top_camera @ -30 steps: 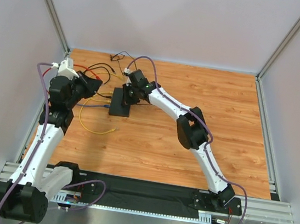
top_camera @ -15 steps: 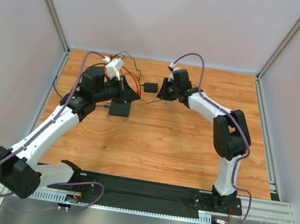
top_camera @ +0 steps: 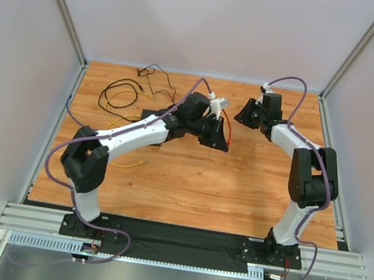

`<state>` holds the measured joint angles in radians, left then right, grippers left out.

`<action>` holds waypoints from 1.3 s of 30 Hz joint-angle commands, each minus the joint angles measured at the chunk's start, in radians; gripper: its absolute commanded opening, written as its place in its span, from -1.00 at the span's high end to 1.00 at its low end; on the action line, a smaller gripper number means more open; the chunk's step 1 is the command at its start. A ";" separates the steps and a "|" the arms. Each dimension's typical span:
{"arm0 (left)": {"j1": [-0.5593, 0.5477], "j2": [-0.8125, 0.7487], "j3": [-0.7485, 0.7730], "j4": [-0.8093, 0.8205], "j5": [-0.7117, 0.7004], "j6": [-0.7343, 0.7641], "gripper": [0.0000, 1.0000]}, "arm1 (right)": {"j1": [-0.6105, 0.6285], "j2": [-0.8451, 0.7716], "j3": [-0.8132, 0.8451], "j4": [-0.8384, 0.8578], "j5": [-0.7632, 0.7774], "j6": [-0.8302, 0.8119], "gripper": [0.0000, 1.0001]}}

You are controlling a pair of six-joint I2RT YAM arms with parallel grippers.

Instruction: Pull the plug from the switch port

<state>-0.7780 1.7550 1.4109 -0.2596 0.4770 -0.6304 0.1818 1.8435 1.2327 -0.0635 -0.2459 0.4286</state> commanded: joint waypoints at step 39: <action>0.700 -0.565 -0.667 0.279 -0.123 -0.264 -0.14 | 0.527 0.358 0.693 -0.355 0.244 -0.149 0.24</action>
<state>-0.0940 1.1908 0.7578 -0.0731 0.3702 -0.8238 0.6708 2.1242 1.8023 -0.3389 -0.0330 0.3344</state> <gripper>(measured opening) 0.575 0.384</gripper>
